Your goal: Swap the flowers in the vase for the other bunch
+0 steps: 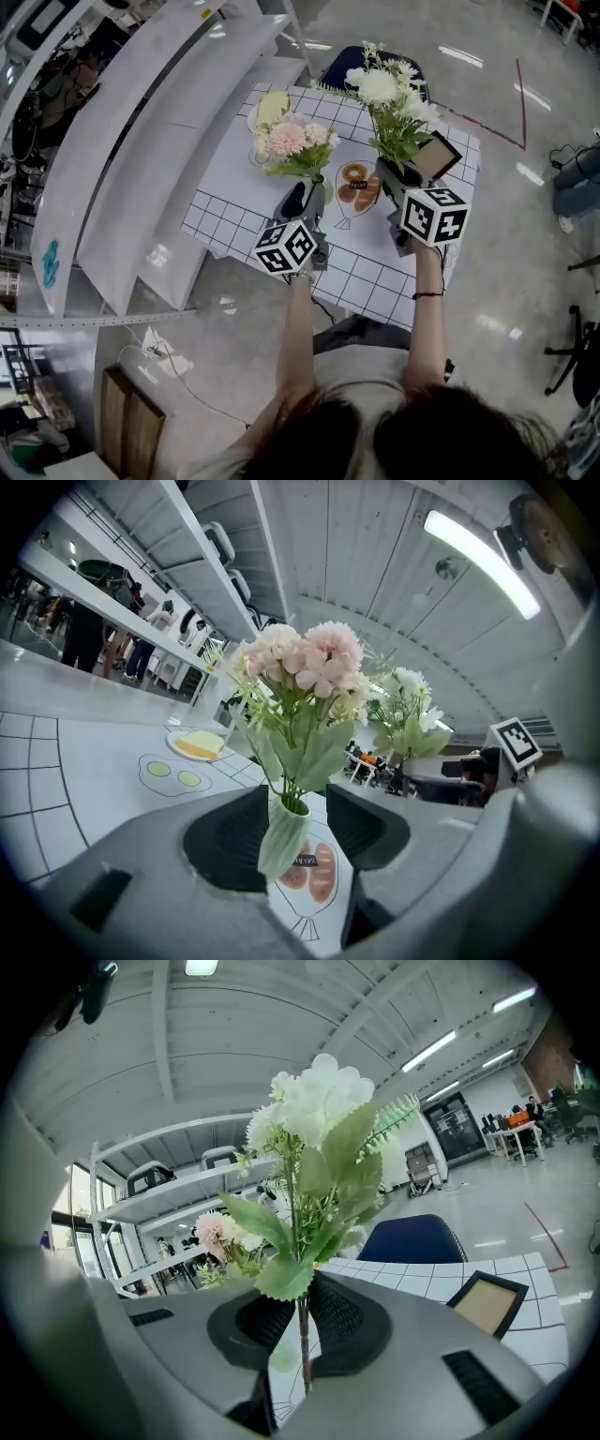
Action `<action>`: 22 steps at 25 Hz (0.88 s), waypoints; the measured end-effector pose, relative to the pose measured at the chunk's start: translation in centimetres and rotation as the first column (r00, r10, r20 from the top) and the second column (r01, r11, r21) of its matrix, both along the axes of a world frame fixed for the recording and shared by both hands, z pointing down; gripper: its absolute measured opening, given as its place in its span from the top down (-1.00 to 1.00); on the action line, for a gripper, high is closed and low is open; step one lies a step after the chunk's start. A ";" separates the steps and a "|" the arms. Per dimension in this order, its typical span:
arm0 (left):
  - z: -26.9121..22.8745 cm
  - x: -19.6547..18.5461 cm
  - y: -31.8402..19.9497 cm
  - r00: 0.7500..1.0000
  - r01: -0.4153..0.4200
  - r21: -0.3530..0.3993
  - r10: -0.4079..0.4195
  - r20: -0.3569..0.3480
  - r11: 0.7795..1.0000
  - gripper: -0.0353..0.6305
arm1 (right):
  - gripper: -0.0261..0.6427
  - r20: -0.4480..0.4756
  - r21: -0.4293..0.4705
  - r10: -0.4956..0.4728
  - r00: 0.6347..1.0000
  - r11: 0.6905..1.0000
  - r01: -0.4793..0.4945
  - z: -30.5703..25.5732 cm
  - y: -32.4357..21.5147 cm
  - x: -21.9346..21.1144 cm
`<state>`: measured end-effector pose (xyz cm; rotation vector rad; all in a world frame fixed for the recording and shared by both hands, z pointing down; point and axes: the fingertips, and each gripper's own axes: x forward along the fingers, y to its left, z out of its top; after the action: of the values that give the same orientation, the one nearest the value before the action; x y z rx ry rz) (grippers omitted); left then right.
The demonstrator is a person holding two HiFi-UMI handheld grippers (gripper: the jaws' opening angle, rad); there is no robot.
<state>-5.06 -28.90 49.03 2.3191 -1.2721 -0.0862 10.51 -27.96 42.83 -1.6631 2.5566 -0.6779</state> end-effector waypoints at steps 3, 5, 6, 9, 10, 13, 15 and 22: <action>0.3 0.4 -0.3 0.999 -0.019 0.013 0.019 0.028 1.000 0.29 | 0.79 0.000 -0.001 0.004 1.000 1.000 -0.004 0.2 -0.2 0.2; 0.6 0.7 -0.5 0.998 -0.027 0.017 0.027 0.053 0.999 0.25 | 0.79 0.003 -0.004 0.008 1.000 1.000 -0.008 0.4 -0.3 0.4; 0.7 0.8 -0.6 0.998 -0.028 0.017 0.027 0.065 0.999 0.23 | 0.79 0.005 -0.005 0.009 1.000 1.000 -0.009 0.5 -0.4 0.5; 0.9 0.9 -0.8 0.995 -0.028 0.022 0.026 0.096 0.999 0.21 | 0.79 0.008 -0.010 0.011 1.000 1.000 -0.011 0.7 -0.4 0.7; 1.0 1.0 -0.9 0.994 -0.027 0.024 0.024 0.106 0.999 0.20 | 0.79 0.008 -0.011 0.011 1.000 1.000 -0.011 0.8 -0.5 0.7; 1.2 1.1 -1.1 0.993 -0.019 0.026 0.016 0.116 0.999 0.18 | 0.79 0.008 -0.016 0.012 1.000 1.000 -0.011 1.0 -0.6 0.9; 1.2 1.1 -1.2 0.993 -0.012 0.029 0.008 0.114 1.000 0.18 | 0.79 0.009 -0.018 0.013 1.000 1.000 -0.013 1.2 -0.5 1.1; 0.9 1.3 -2.2 0.993 0.007 0.057 -0.014 0.118 0.998 0.18 | 0.79 0.010 -0.026 0.016 1.000 1.000 -0.016 1.8 -0.6 1.4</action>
<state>-3.75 -31.05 49.89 2.3963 -1.3557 0.0121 11.91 -28.55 44.60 -1.6810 2.5356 -0.7200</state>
